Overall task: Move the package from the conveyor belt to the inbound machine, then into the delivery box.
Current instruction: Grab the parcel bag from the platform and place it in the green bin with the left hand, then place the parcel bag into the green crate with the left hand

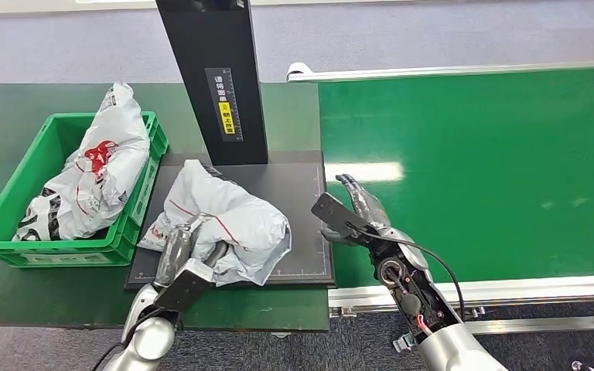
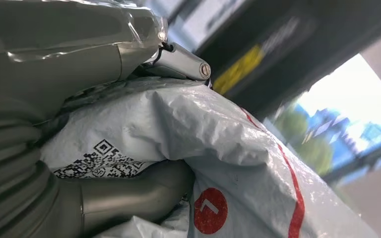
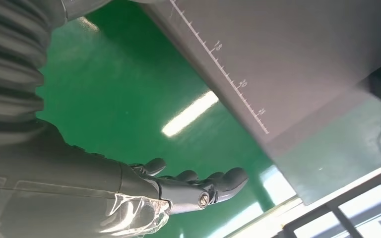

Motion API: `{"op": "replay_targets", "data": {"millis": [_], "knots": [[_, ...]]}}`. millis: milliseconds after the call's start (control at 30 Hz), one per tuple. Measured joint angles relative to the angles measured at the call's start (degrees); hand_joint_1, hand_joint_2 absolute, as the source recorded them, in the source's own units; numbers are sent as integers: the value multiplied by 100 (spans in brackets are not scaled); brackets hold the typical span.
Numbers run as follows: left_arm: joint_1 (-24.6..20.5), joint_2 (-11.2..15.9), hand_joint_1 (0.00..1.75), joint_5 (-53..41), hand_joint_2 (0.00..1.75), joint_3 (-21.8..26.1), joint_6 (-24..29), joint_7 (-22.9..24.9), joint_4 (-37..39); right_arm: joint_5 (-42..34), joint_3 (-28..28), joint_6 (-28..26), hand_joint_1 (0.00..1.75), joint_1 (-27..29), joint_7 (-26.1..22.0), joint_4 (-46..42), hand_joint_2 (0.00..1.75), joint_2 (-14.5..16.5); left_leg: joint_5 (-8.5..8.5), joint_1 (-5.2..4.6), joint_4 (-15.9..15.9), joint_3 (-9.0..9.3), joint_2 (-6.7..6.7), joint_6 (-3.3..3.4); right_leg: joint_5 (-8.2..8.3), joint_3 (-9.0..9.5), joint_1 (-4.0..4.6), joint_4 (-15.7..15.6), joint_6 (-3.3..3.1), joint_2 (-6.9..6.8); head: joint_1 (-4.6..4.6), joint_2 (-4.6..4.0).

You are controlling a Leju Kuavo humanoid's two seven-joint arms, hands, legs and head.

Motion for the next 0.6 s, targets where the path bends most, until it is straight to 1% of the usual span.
{"op": "replay_targets", "data": {"millis": [67, 133, 300, 333, 400, 533, 600], "knots": [[104, 0, 175, -3, 175, 29, 531, -384, -283, -22, -3, 64, 0, -16, -93, 13, 175, 7, 0, 0, 0, -3, 1, 0, 0, -2, 0, 0, 0, 1, 0, -1], [188, 0, 175, 17, 175, 47, 938, -646, -617, -46, -3, 89, 0, -54, -181, 49, 175, 27, 0, 0, 0, -4, -2, 0, 0, -2, 0, 0, 0, 0, 0, -1], [341, 5, 175, -249, 175, 55, 2138, -1059, -1361, -101, -1, 90, 0, -184, -346, 184, 175, 94, 0, 0, 0, -3, -2, 0, 0, -3, 0, 0, 0, 0, 0, 0], [361, 9, 175, -299, 175, 55, 2273, -1091, -1525, -108, 0, 90, 0, -201, -369, 211, 175, 102, 0, 0, 0, -3, -2, 0, 0, -2, 0, 0, 0, 0, 0, 0], [390, 13, 175, -426, 175, 56, 2362, -1115, -1912, -126, 5, 88, 0, -236, -418, 271, 175, 127, 0, 0, 0, -3, -3, 0, 0, -2, 0, 0, 0, -1, 0, 0], [398, -13, 175, -757, 175, 56, 2369, -1132, -2780, -180, 14, 81, 0, -292, -496, 391, 175, 183, 0, 0, 0, -3, -2, 0, 0, -3, 0, 0, 0, 0, -1, 0], [396, -32, 175, -837, 175, 56, 2369, -1133, -3067, -192, 18, 79, 0, -307, -516, 426, 175, 202, 0, 0, 0, -4, -3, 0, 0, -3, 0, 0, 0, 0, 0, -1]]}}
